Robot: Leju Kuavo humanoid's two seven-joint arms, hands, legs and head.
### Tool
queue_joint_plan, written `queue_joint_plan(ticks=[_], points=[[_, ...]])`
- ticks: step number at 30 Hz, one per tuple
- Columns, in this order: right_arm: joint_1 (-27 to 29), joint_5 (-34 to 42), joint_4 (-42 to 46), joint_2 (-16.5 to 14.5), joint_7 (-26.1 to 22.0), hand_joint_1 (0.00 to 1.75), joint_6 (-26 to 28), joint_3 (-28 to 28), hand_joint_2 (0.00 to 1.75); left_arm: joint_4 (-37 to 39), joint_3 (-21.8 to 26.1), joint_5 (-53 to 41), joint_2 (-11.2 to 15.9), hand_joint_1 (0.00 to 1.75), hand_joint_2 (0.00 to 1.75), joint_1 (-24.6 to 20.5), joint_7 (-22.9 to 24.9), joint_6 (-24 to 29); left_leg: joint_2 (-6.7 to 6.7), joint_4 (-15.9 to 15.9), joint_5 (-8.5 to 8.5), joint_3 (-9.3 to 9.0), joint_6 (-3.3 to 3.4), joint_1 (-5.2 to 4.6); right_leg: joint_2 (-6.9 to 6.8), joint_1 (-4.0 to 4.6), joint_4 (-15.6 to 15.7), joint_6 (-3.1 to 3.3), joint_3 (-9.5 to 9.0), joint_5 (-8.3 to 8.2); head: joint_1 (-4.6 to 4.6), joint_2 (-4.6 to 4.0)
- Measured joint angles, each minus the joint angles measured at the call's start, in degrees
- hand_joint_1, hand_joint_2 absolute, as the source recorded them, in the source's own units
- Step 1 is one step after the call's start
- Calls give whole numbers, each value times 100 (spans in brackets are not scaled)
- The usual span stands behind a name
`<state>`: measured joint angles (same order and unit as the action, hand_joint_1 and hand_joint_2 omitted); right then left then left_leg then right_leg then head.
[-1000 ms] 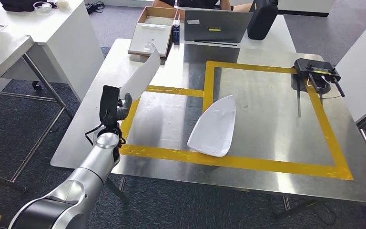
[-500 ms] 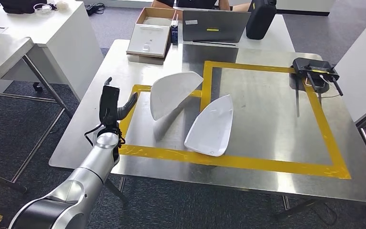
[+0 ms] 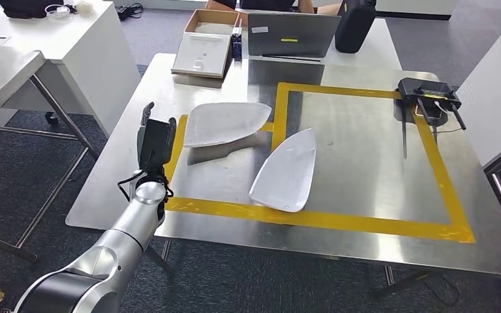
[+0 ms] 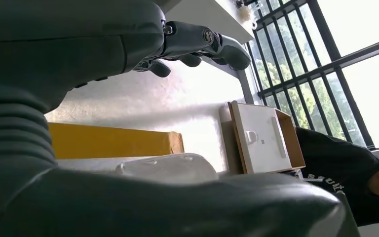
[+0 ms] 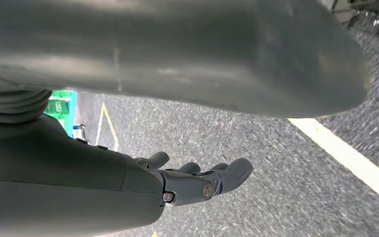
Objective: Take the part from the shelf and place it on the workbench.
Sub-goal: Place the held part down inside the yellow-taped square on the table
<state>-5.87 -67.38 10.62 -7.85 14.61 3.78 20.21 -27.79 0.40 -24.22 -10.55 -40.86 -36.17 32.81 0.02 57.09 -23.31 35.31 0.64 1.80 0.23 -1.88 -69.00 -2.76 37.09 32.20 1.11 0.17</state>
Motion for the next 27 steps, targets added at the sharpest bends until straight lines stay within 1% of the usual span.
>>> queue_joint_plan(ticks=[1, 2, 3, 4, 5, 7, 8, 9, 10, 11, 12, 13, 14, 15, 16, 17, 18, 19, 20, 22, 24, 25, 26, 27], points=[[-5, -1, 0, 4, -2, 0, 1, 2, 0, -2, -1, -17, -2, 0, 0, -3, -1, 18, 0, 48, -6, 32, -52, 32, -12, -41, 409, -52, -212, -163, -1, 0], [-9, -2, 0, 0, -7, 0, 1, 4, 0, -8, -1, -28, -4, 0, 0, -5, 0, 29, -7, 93, -12, 66, -115, 53, 2, -53, 712, -79, -385, -305, -5, 0], [-12, -2, 0, -3, -11, 0, 2, 5, 0, -15, -1, -35, -8, 0, 0, -8, -1, 39, -17, 138, -16, 93, -179, 58, 22, -59, 904, -71, -482, -389, -9, 0], [-16, -3, 0, -7, -14, 0, 3, 7, 0, -25, -2, -39, -11, 0, 0, -11, -1, 44, -30, 172, -13, 119, -240, 54, 47, -52, 965, -30, -501, -396, -11, 0], [-18, -3, 0, -10, -19, 0, 5, 8, 0, -35, -2, -40, -13, 0, 0, -13, -1, 46, -43, 177, 4, 134, -295, 45, 76, -32, 902, 41, -457, -402, -12, 0], [-21, -3, 0, -7, -20, 0, 8, 10, 0, -45, -3, -42, -5, 0, 0, -16, 3, 48, -48, 194, 9, 182, -378, 59, 73, -36, 899, 183, -386, -400, -4, 0], [-19, -3, 0, -8, -21, 0, 9, 10, 0, -45, -3, -42, 2, 0, 0, -14, 6, 48, -37, 280, -88, 234, -397, 66, 66, -33, 899, 243, -349, -434, 2, 0], [-17, -3, 0, -8, -21, 0, 9, 10, 0, -45, -3, -42, 8, 0, 0, -13, 8, 48, -28, 481, -267, 320, -402, 67, 57, -28, 903, 298, -308, -475, 8, 0], [-16, -3, 0, -9, -21, 0, 10, 11, 0, -45, -3, -46, 11, 0, 0, -13, 9, 48, -19, 804, -521, 434, -395, 56, 47, -12, 904, 340, -262, -516, 15, 0], [-16, -3, 0, -9, -21, 0, 10, 11, 0, -43, -3, -59, 10, 0, 0, -11, 13, 48, -15, 1203, -784, 559, -384, 40, 41, 9, 903, 371, -214, -555, 19, 0], [-15, -3, 0, -9, -21, 0, 11, 12, 0, -38, -3, -81, 10, 0, 0, -8, 21, 50, -16, 1574, -980, 658, -370, 21, 36, 34, 902, 391, -164, -593, 21, 0], [-15, -3, 0, -9, -21, 0, 11, 13, 0, -33, -5, -108, 10, 0, 0, -5, 32, 54, -16, 1819, -1080, 691, -346, 0, 33, 62, 901, 405, -113, -632, 22, 0], [-14, -3, 0, -9, -21, 0, 11, 15, 0, -27, -7, -134, 10, 0, 0, -3, 44, 59, -16, 1855, -1073, 622, -306, -25, 32, 90, 899, 415, -63, -672, 22, 0], [-13, -3, 0, -9, -22, 0, 11, 17, 0, -23, -9, -153, 10, 0, 0, -4, 54, 63, -17, 1664, -981, 438, -250, -55, 34, 117, 899, 420, -15, -712, 22, 0], [-14, -3, 0, -10, -22, 0, 11, 20, 0, -25, -11, -167, 10, 0, 0, -9, 58, 66, -21, 1292, -861, 158, -178, -94, 36, 138, 898, 420, 25, -752, 22, 0], [-15, -3, 0, -16, -23, 0, 11, 21, 0, -30, -13, -178, 10, 0, 0, -17, 60, 66, -23, 879, -797, -119, -102, -136, 37, 151, 898, 417, 54, -786, 20, 0], [-15, -3, 0, -22, -24, 0, 11, 21, 0, -35, -13, -186, 10, 0, 0, -24, 60, 66, -25, 550, -772, -332, -43, -168, 37, 157, 897, 413, 70, -810, 19, 0], [-15, -3, 0, -28, -25, 0, 11, 21, 0, -40, -14, -192, 10, 0, 0, -29, 59, 66, -27, 349, -787, -457, -3, -191, 37, 157, 896, 409, 76, -824, 17, 0], [-14, -3, 0, -33, -25, 0, 11, 21, 0, -43, -14, -194, 10, 0, 0, -32, 59, 65, -25, 285, -823, -486, 13, -201, 36, 156, 896, 406, 79, -829, 16, 0], [-13, -2, 0, -38, -25, 0, 11, 22, 0, -46, -14, -197, 9, 0, 0, -32, 59, 65, -21, 269, -832, -501, 13, -204, 35, 161, 896, 400, 84, -833, 15, 0], [-13, -2, 0, -41, -33, 0, 10, 23, 0, -51, -21, -208, 1, 0, 0, -36, 53, 65, -9, 256, -755, -504, -20, -226, 27, 156, 910, 360, 80, -866, 21, 0], [-14, -5, 0, -41, -40, 0, 10, 26, 0, -54, -30, -222, -9, 0, 0, -42, 52, 64, 2, 218, -660, -488, -1, -223, 22, 151, 892, 307, 97, -842, 24, 0], [-16, -10, 0, -41, -48, 0, 9, 28, 0, -58, -39, -238, -19, 0, 0, -49, 53, 61, 12, 182, -542, -437, 29, -217, 17, 140, 773, 252, 147, -706, 20, 0], [-19, -17, 0, -42, -53, 0, 9, 31, 0, -63, -46, -252, -25, 0, 0, -51, 56, 56, 19, 138, -454, -371, 77, -204, 14, 131, 539, 202, 233, -481, 14, 0]])
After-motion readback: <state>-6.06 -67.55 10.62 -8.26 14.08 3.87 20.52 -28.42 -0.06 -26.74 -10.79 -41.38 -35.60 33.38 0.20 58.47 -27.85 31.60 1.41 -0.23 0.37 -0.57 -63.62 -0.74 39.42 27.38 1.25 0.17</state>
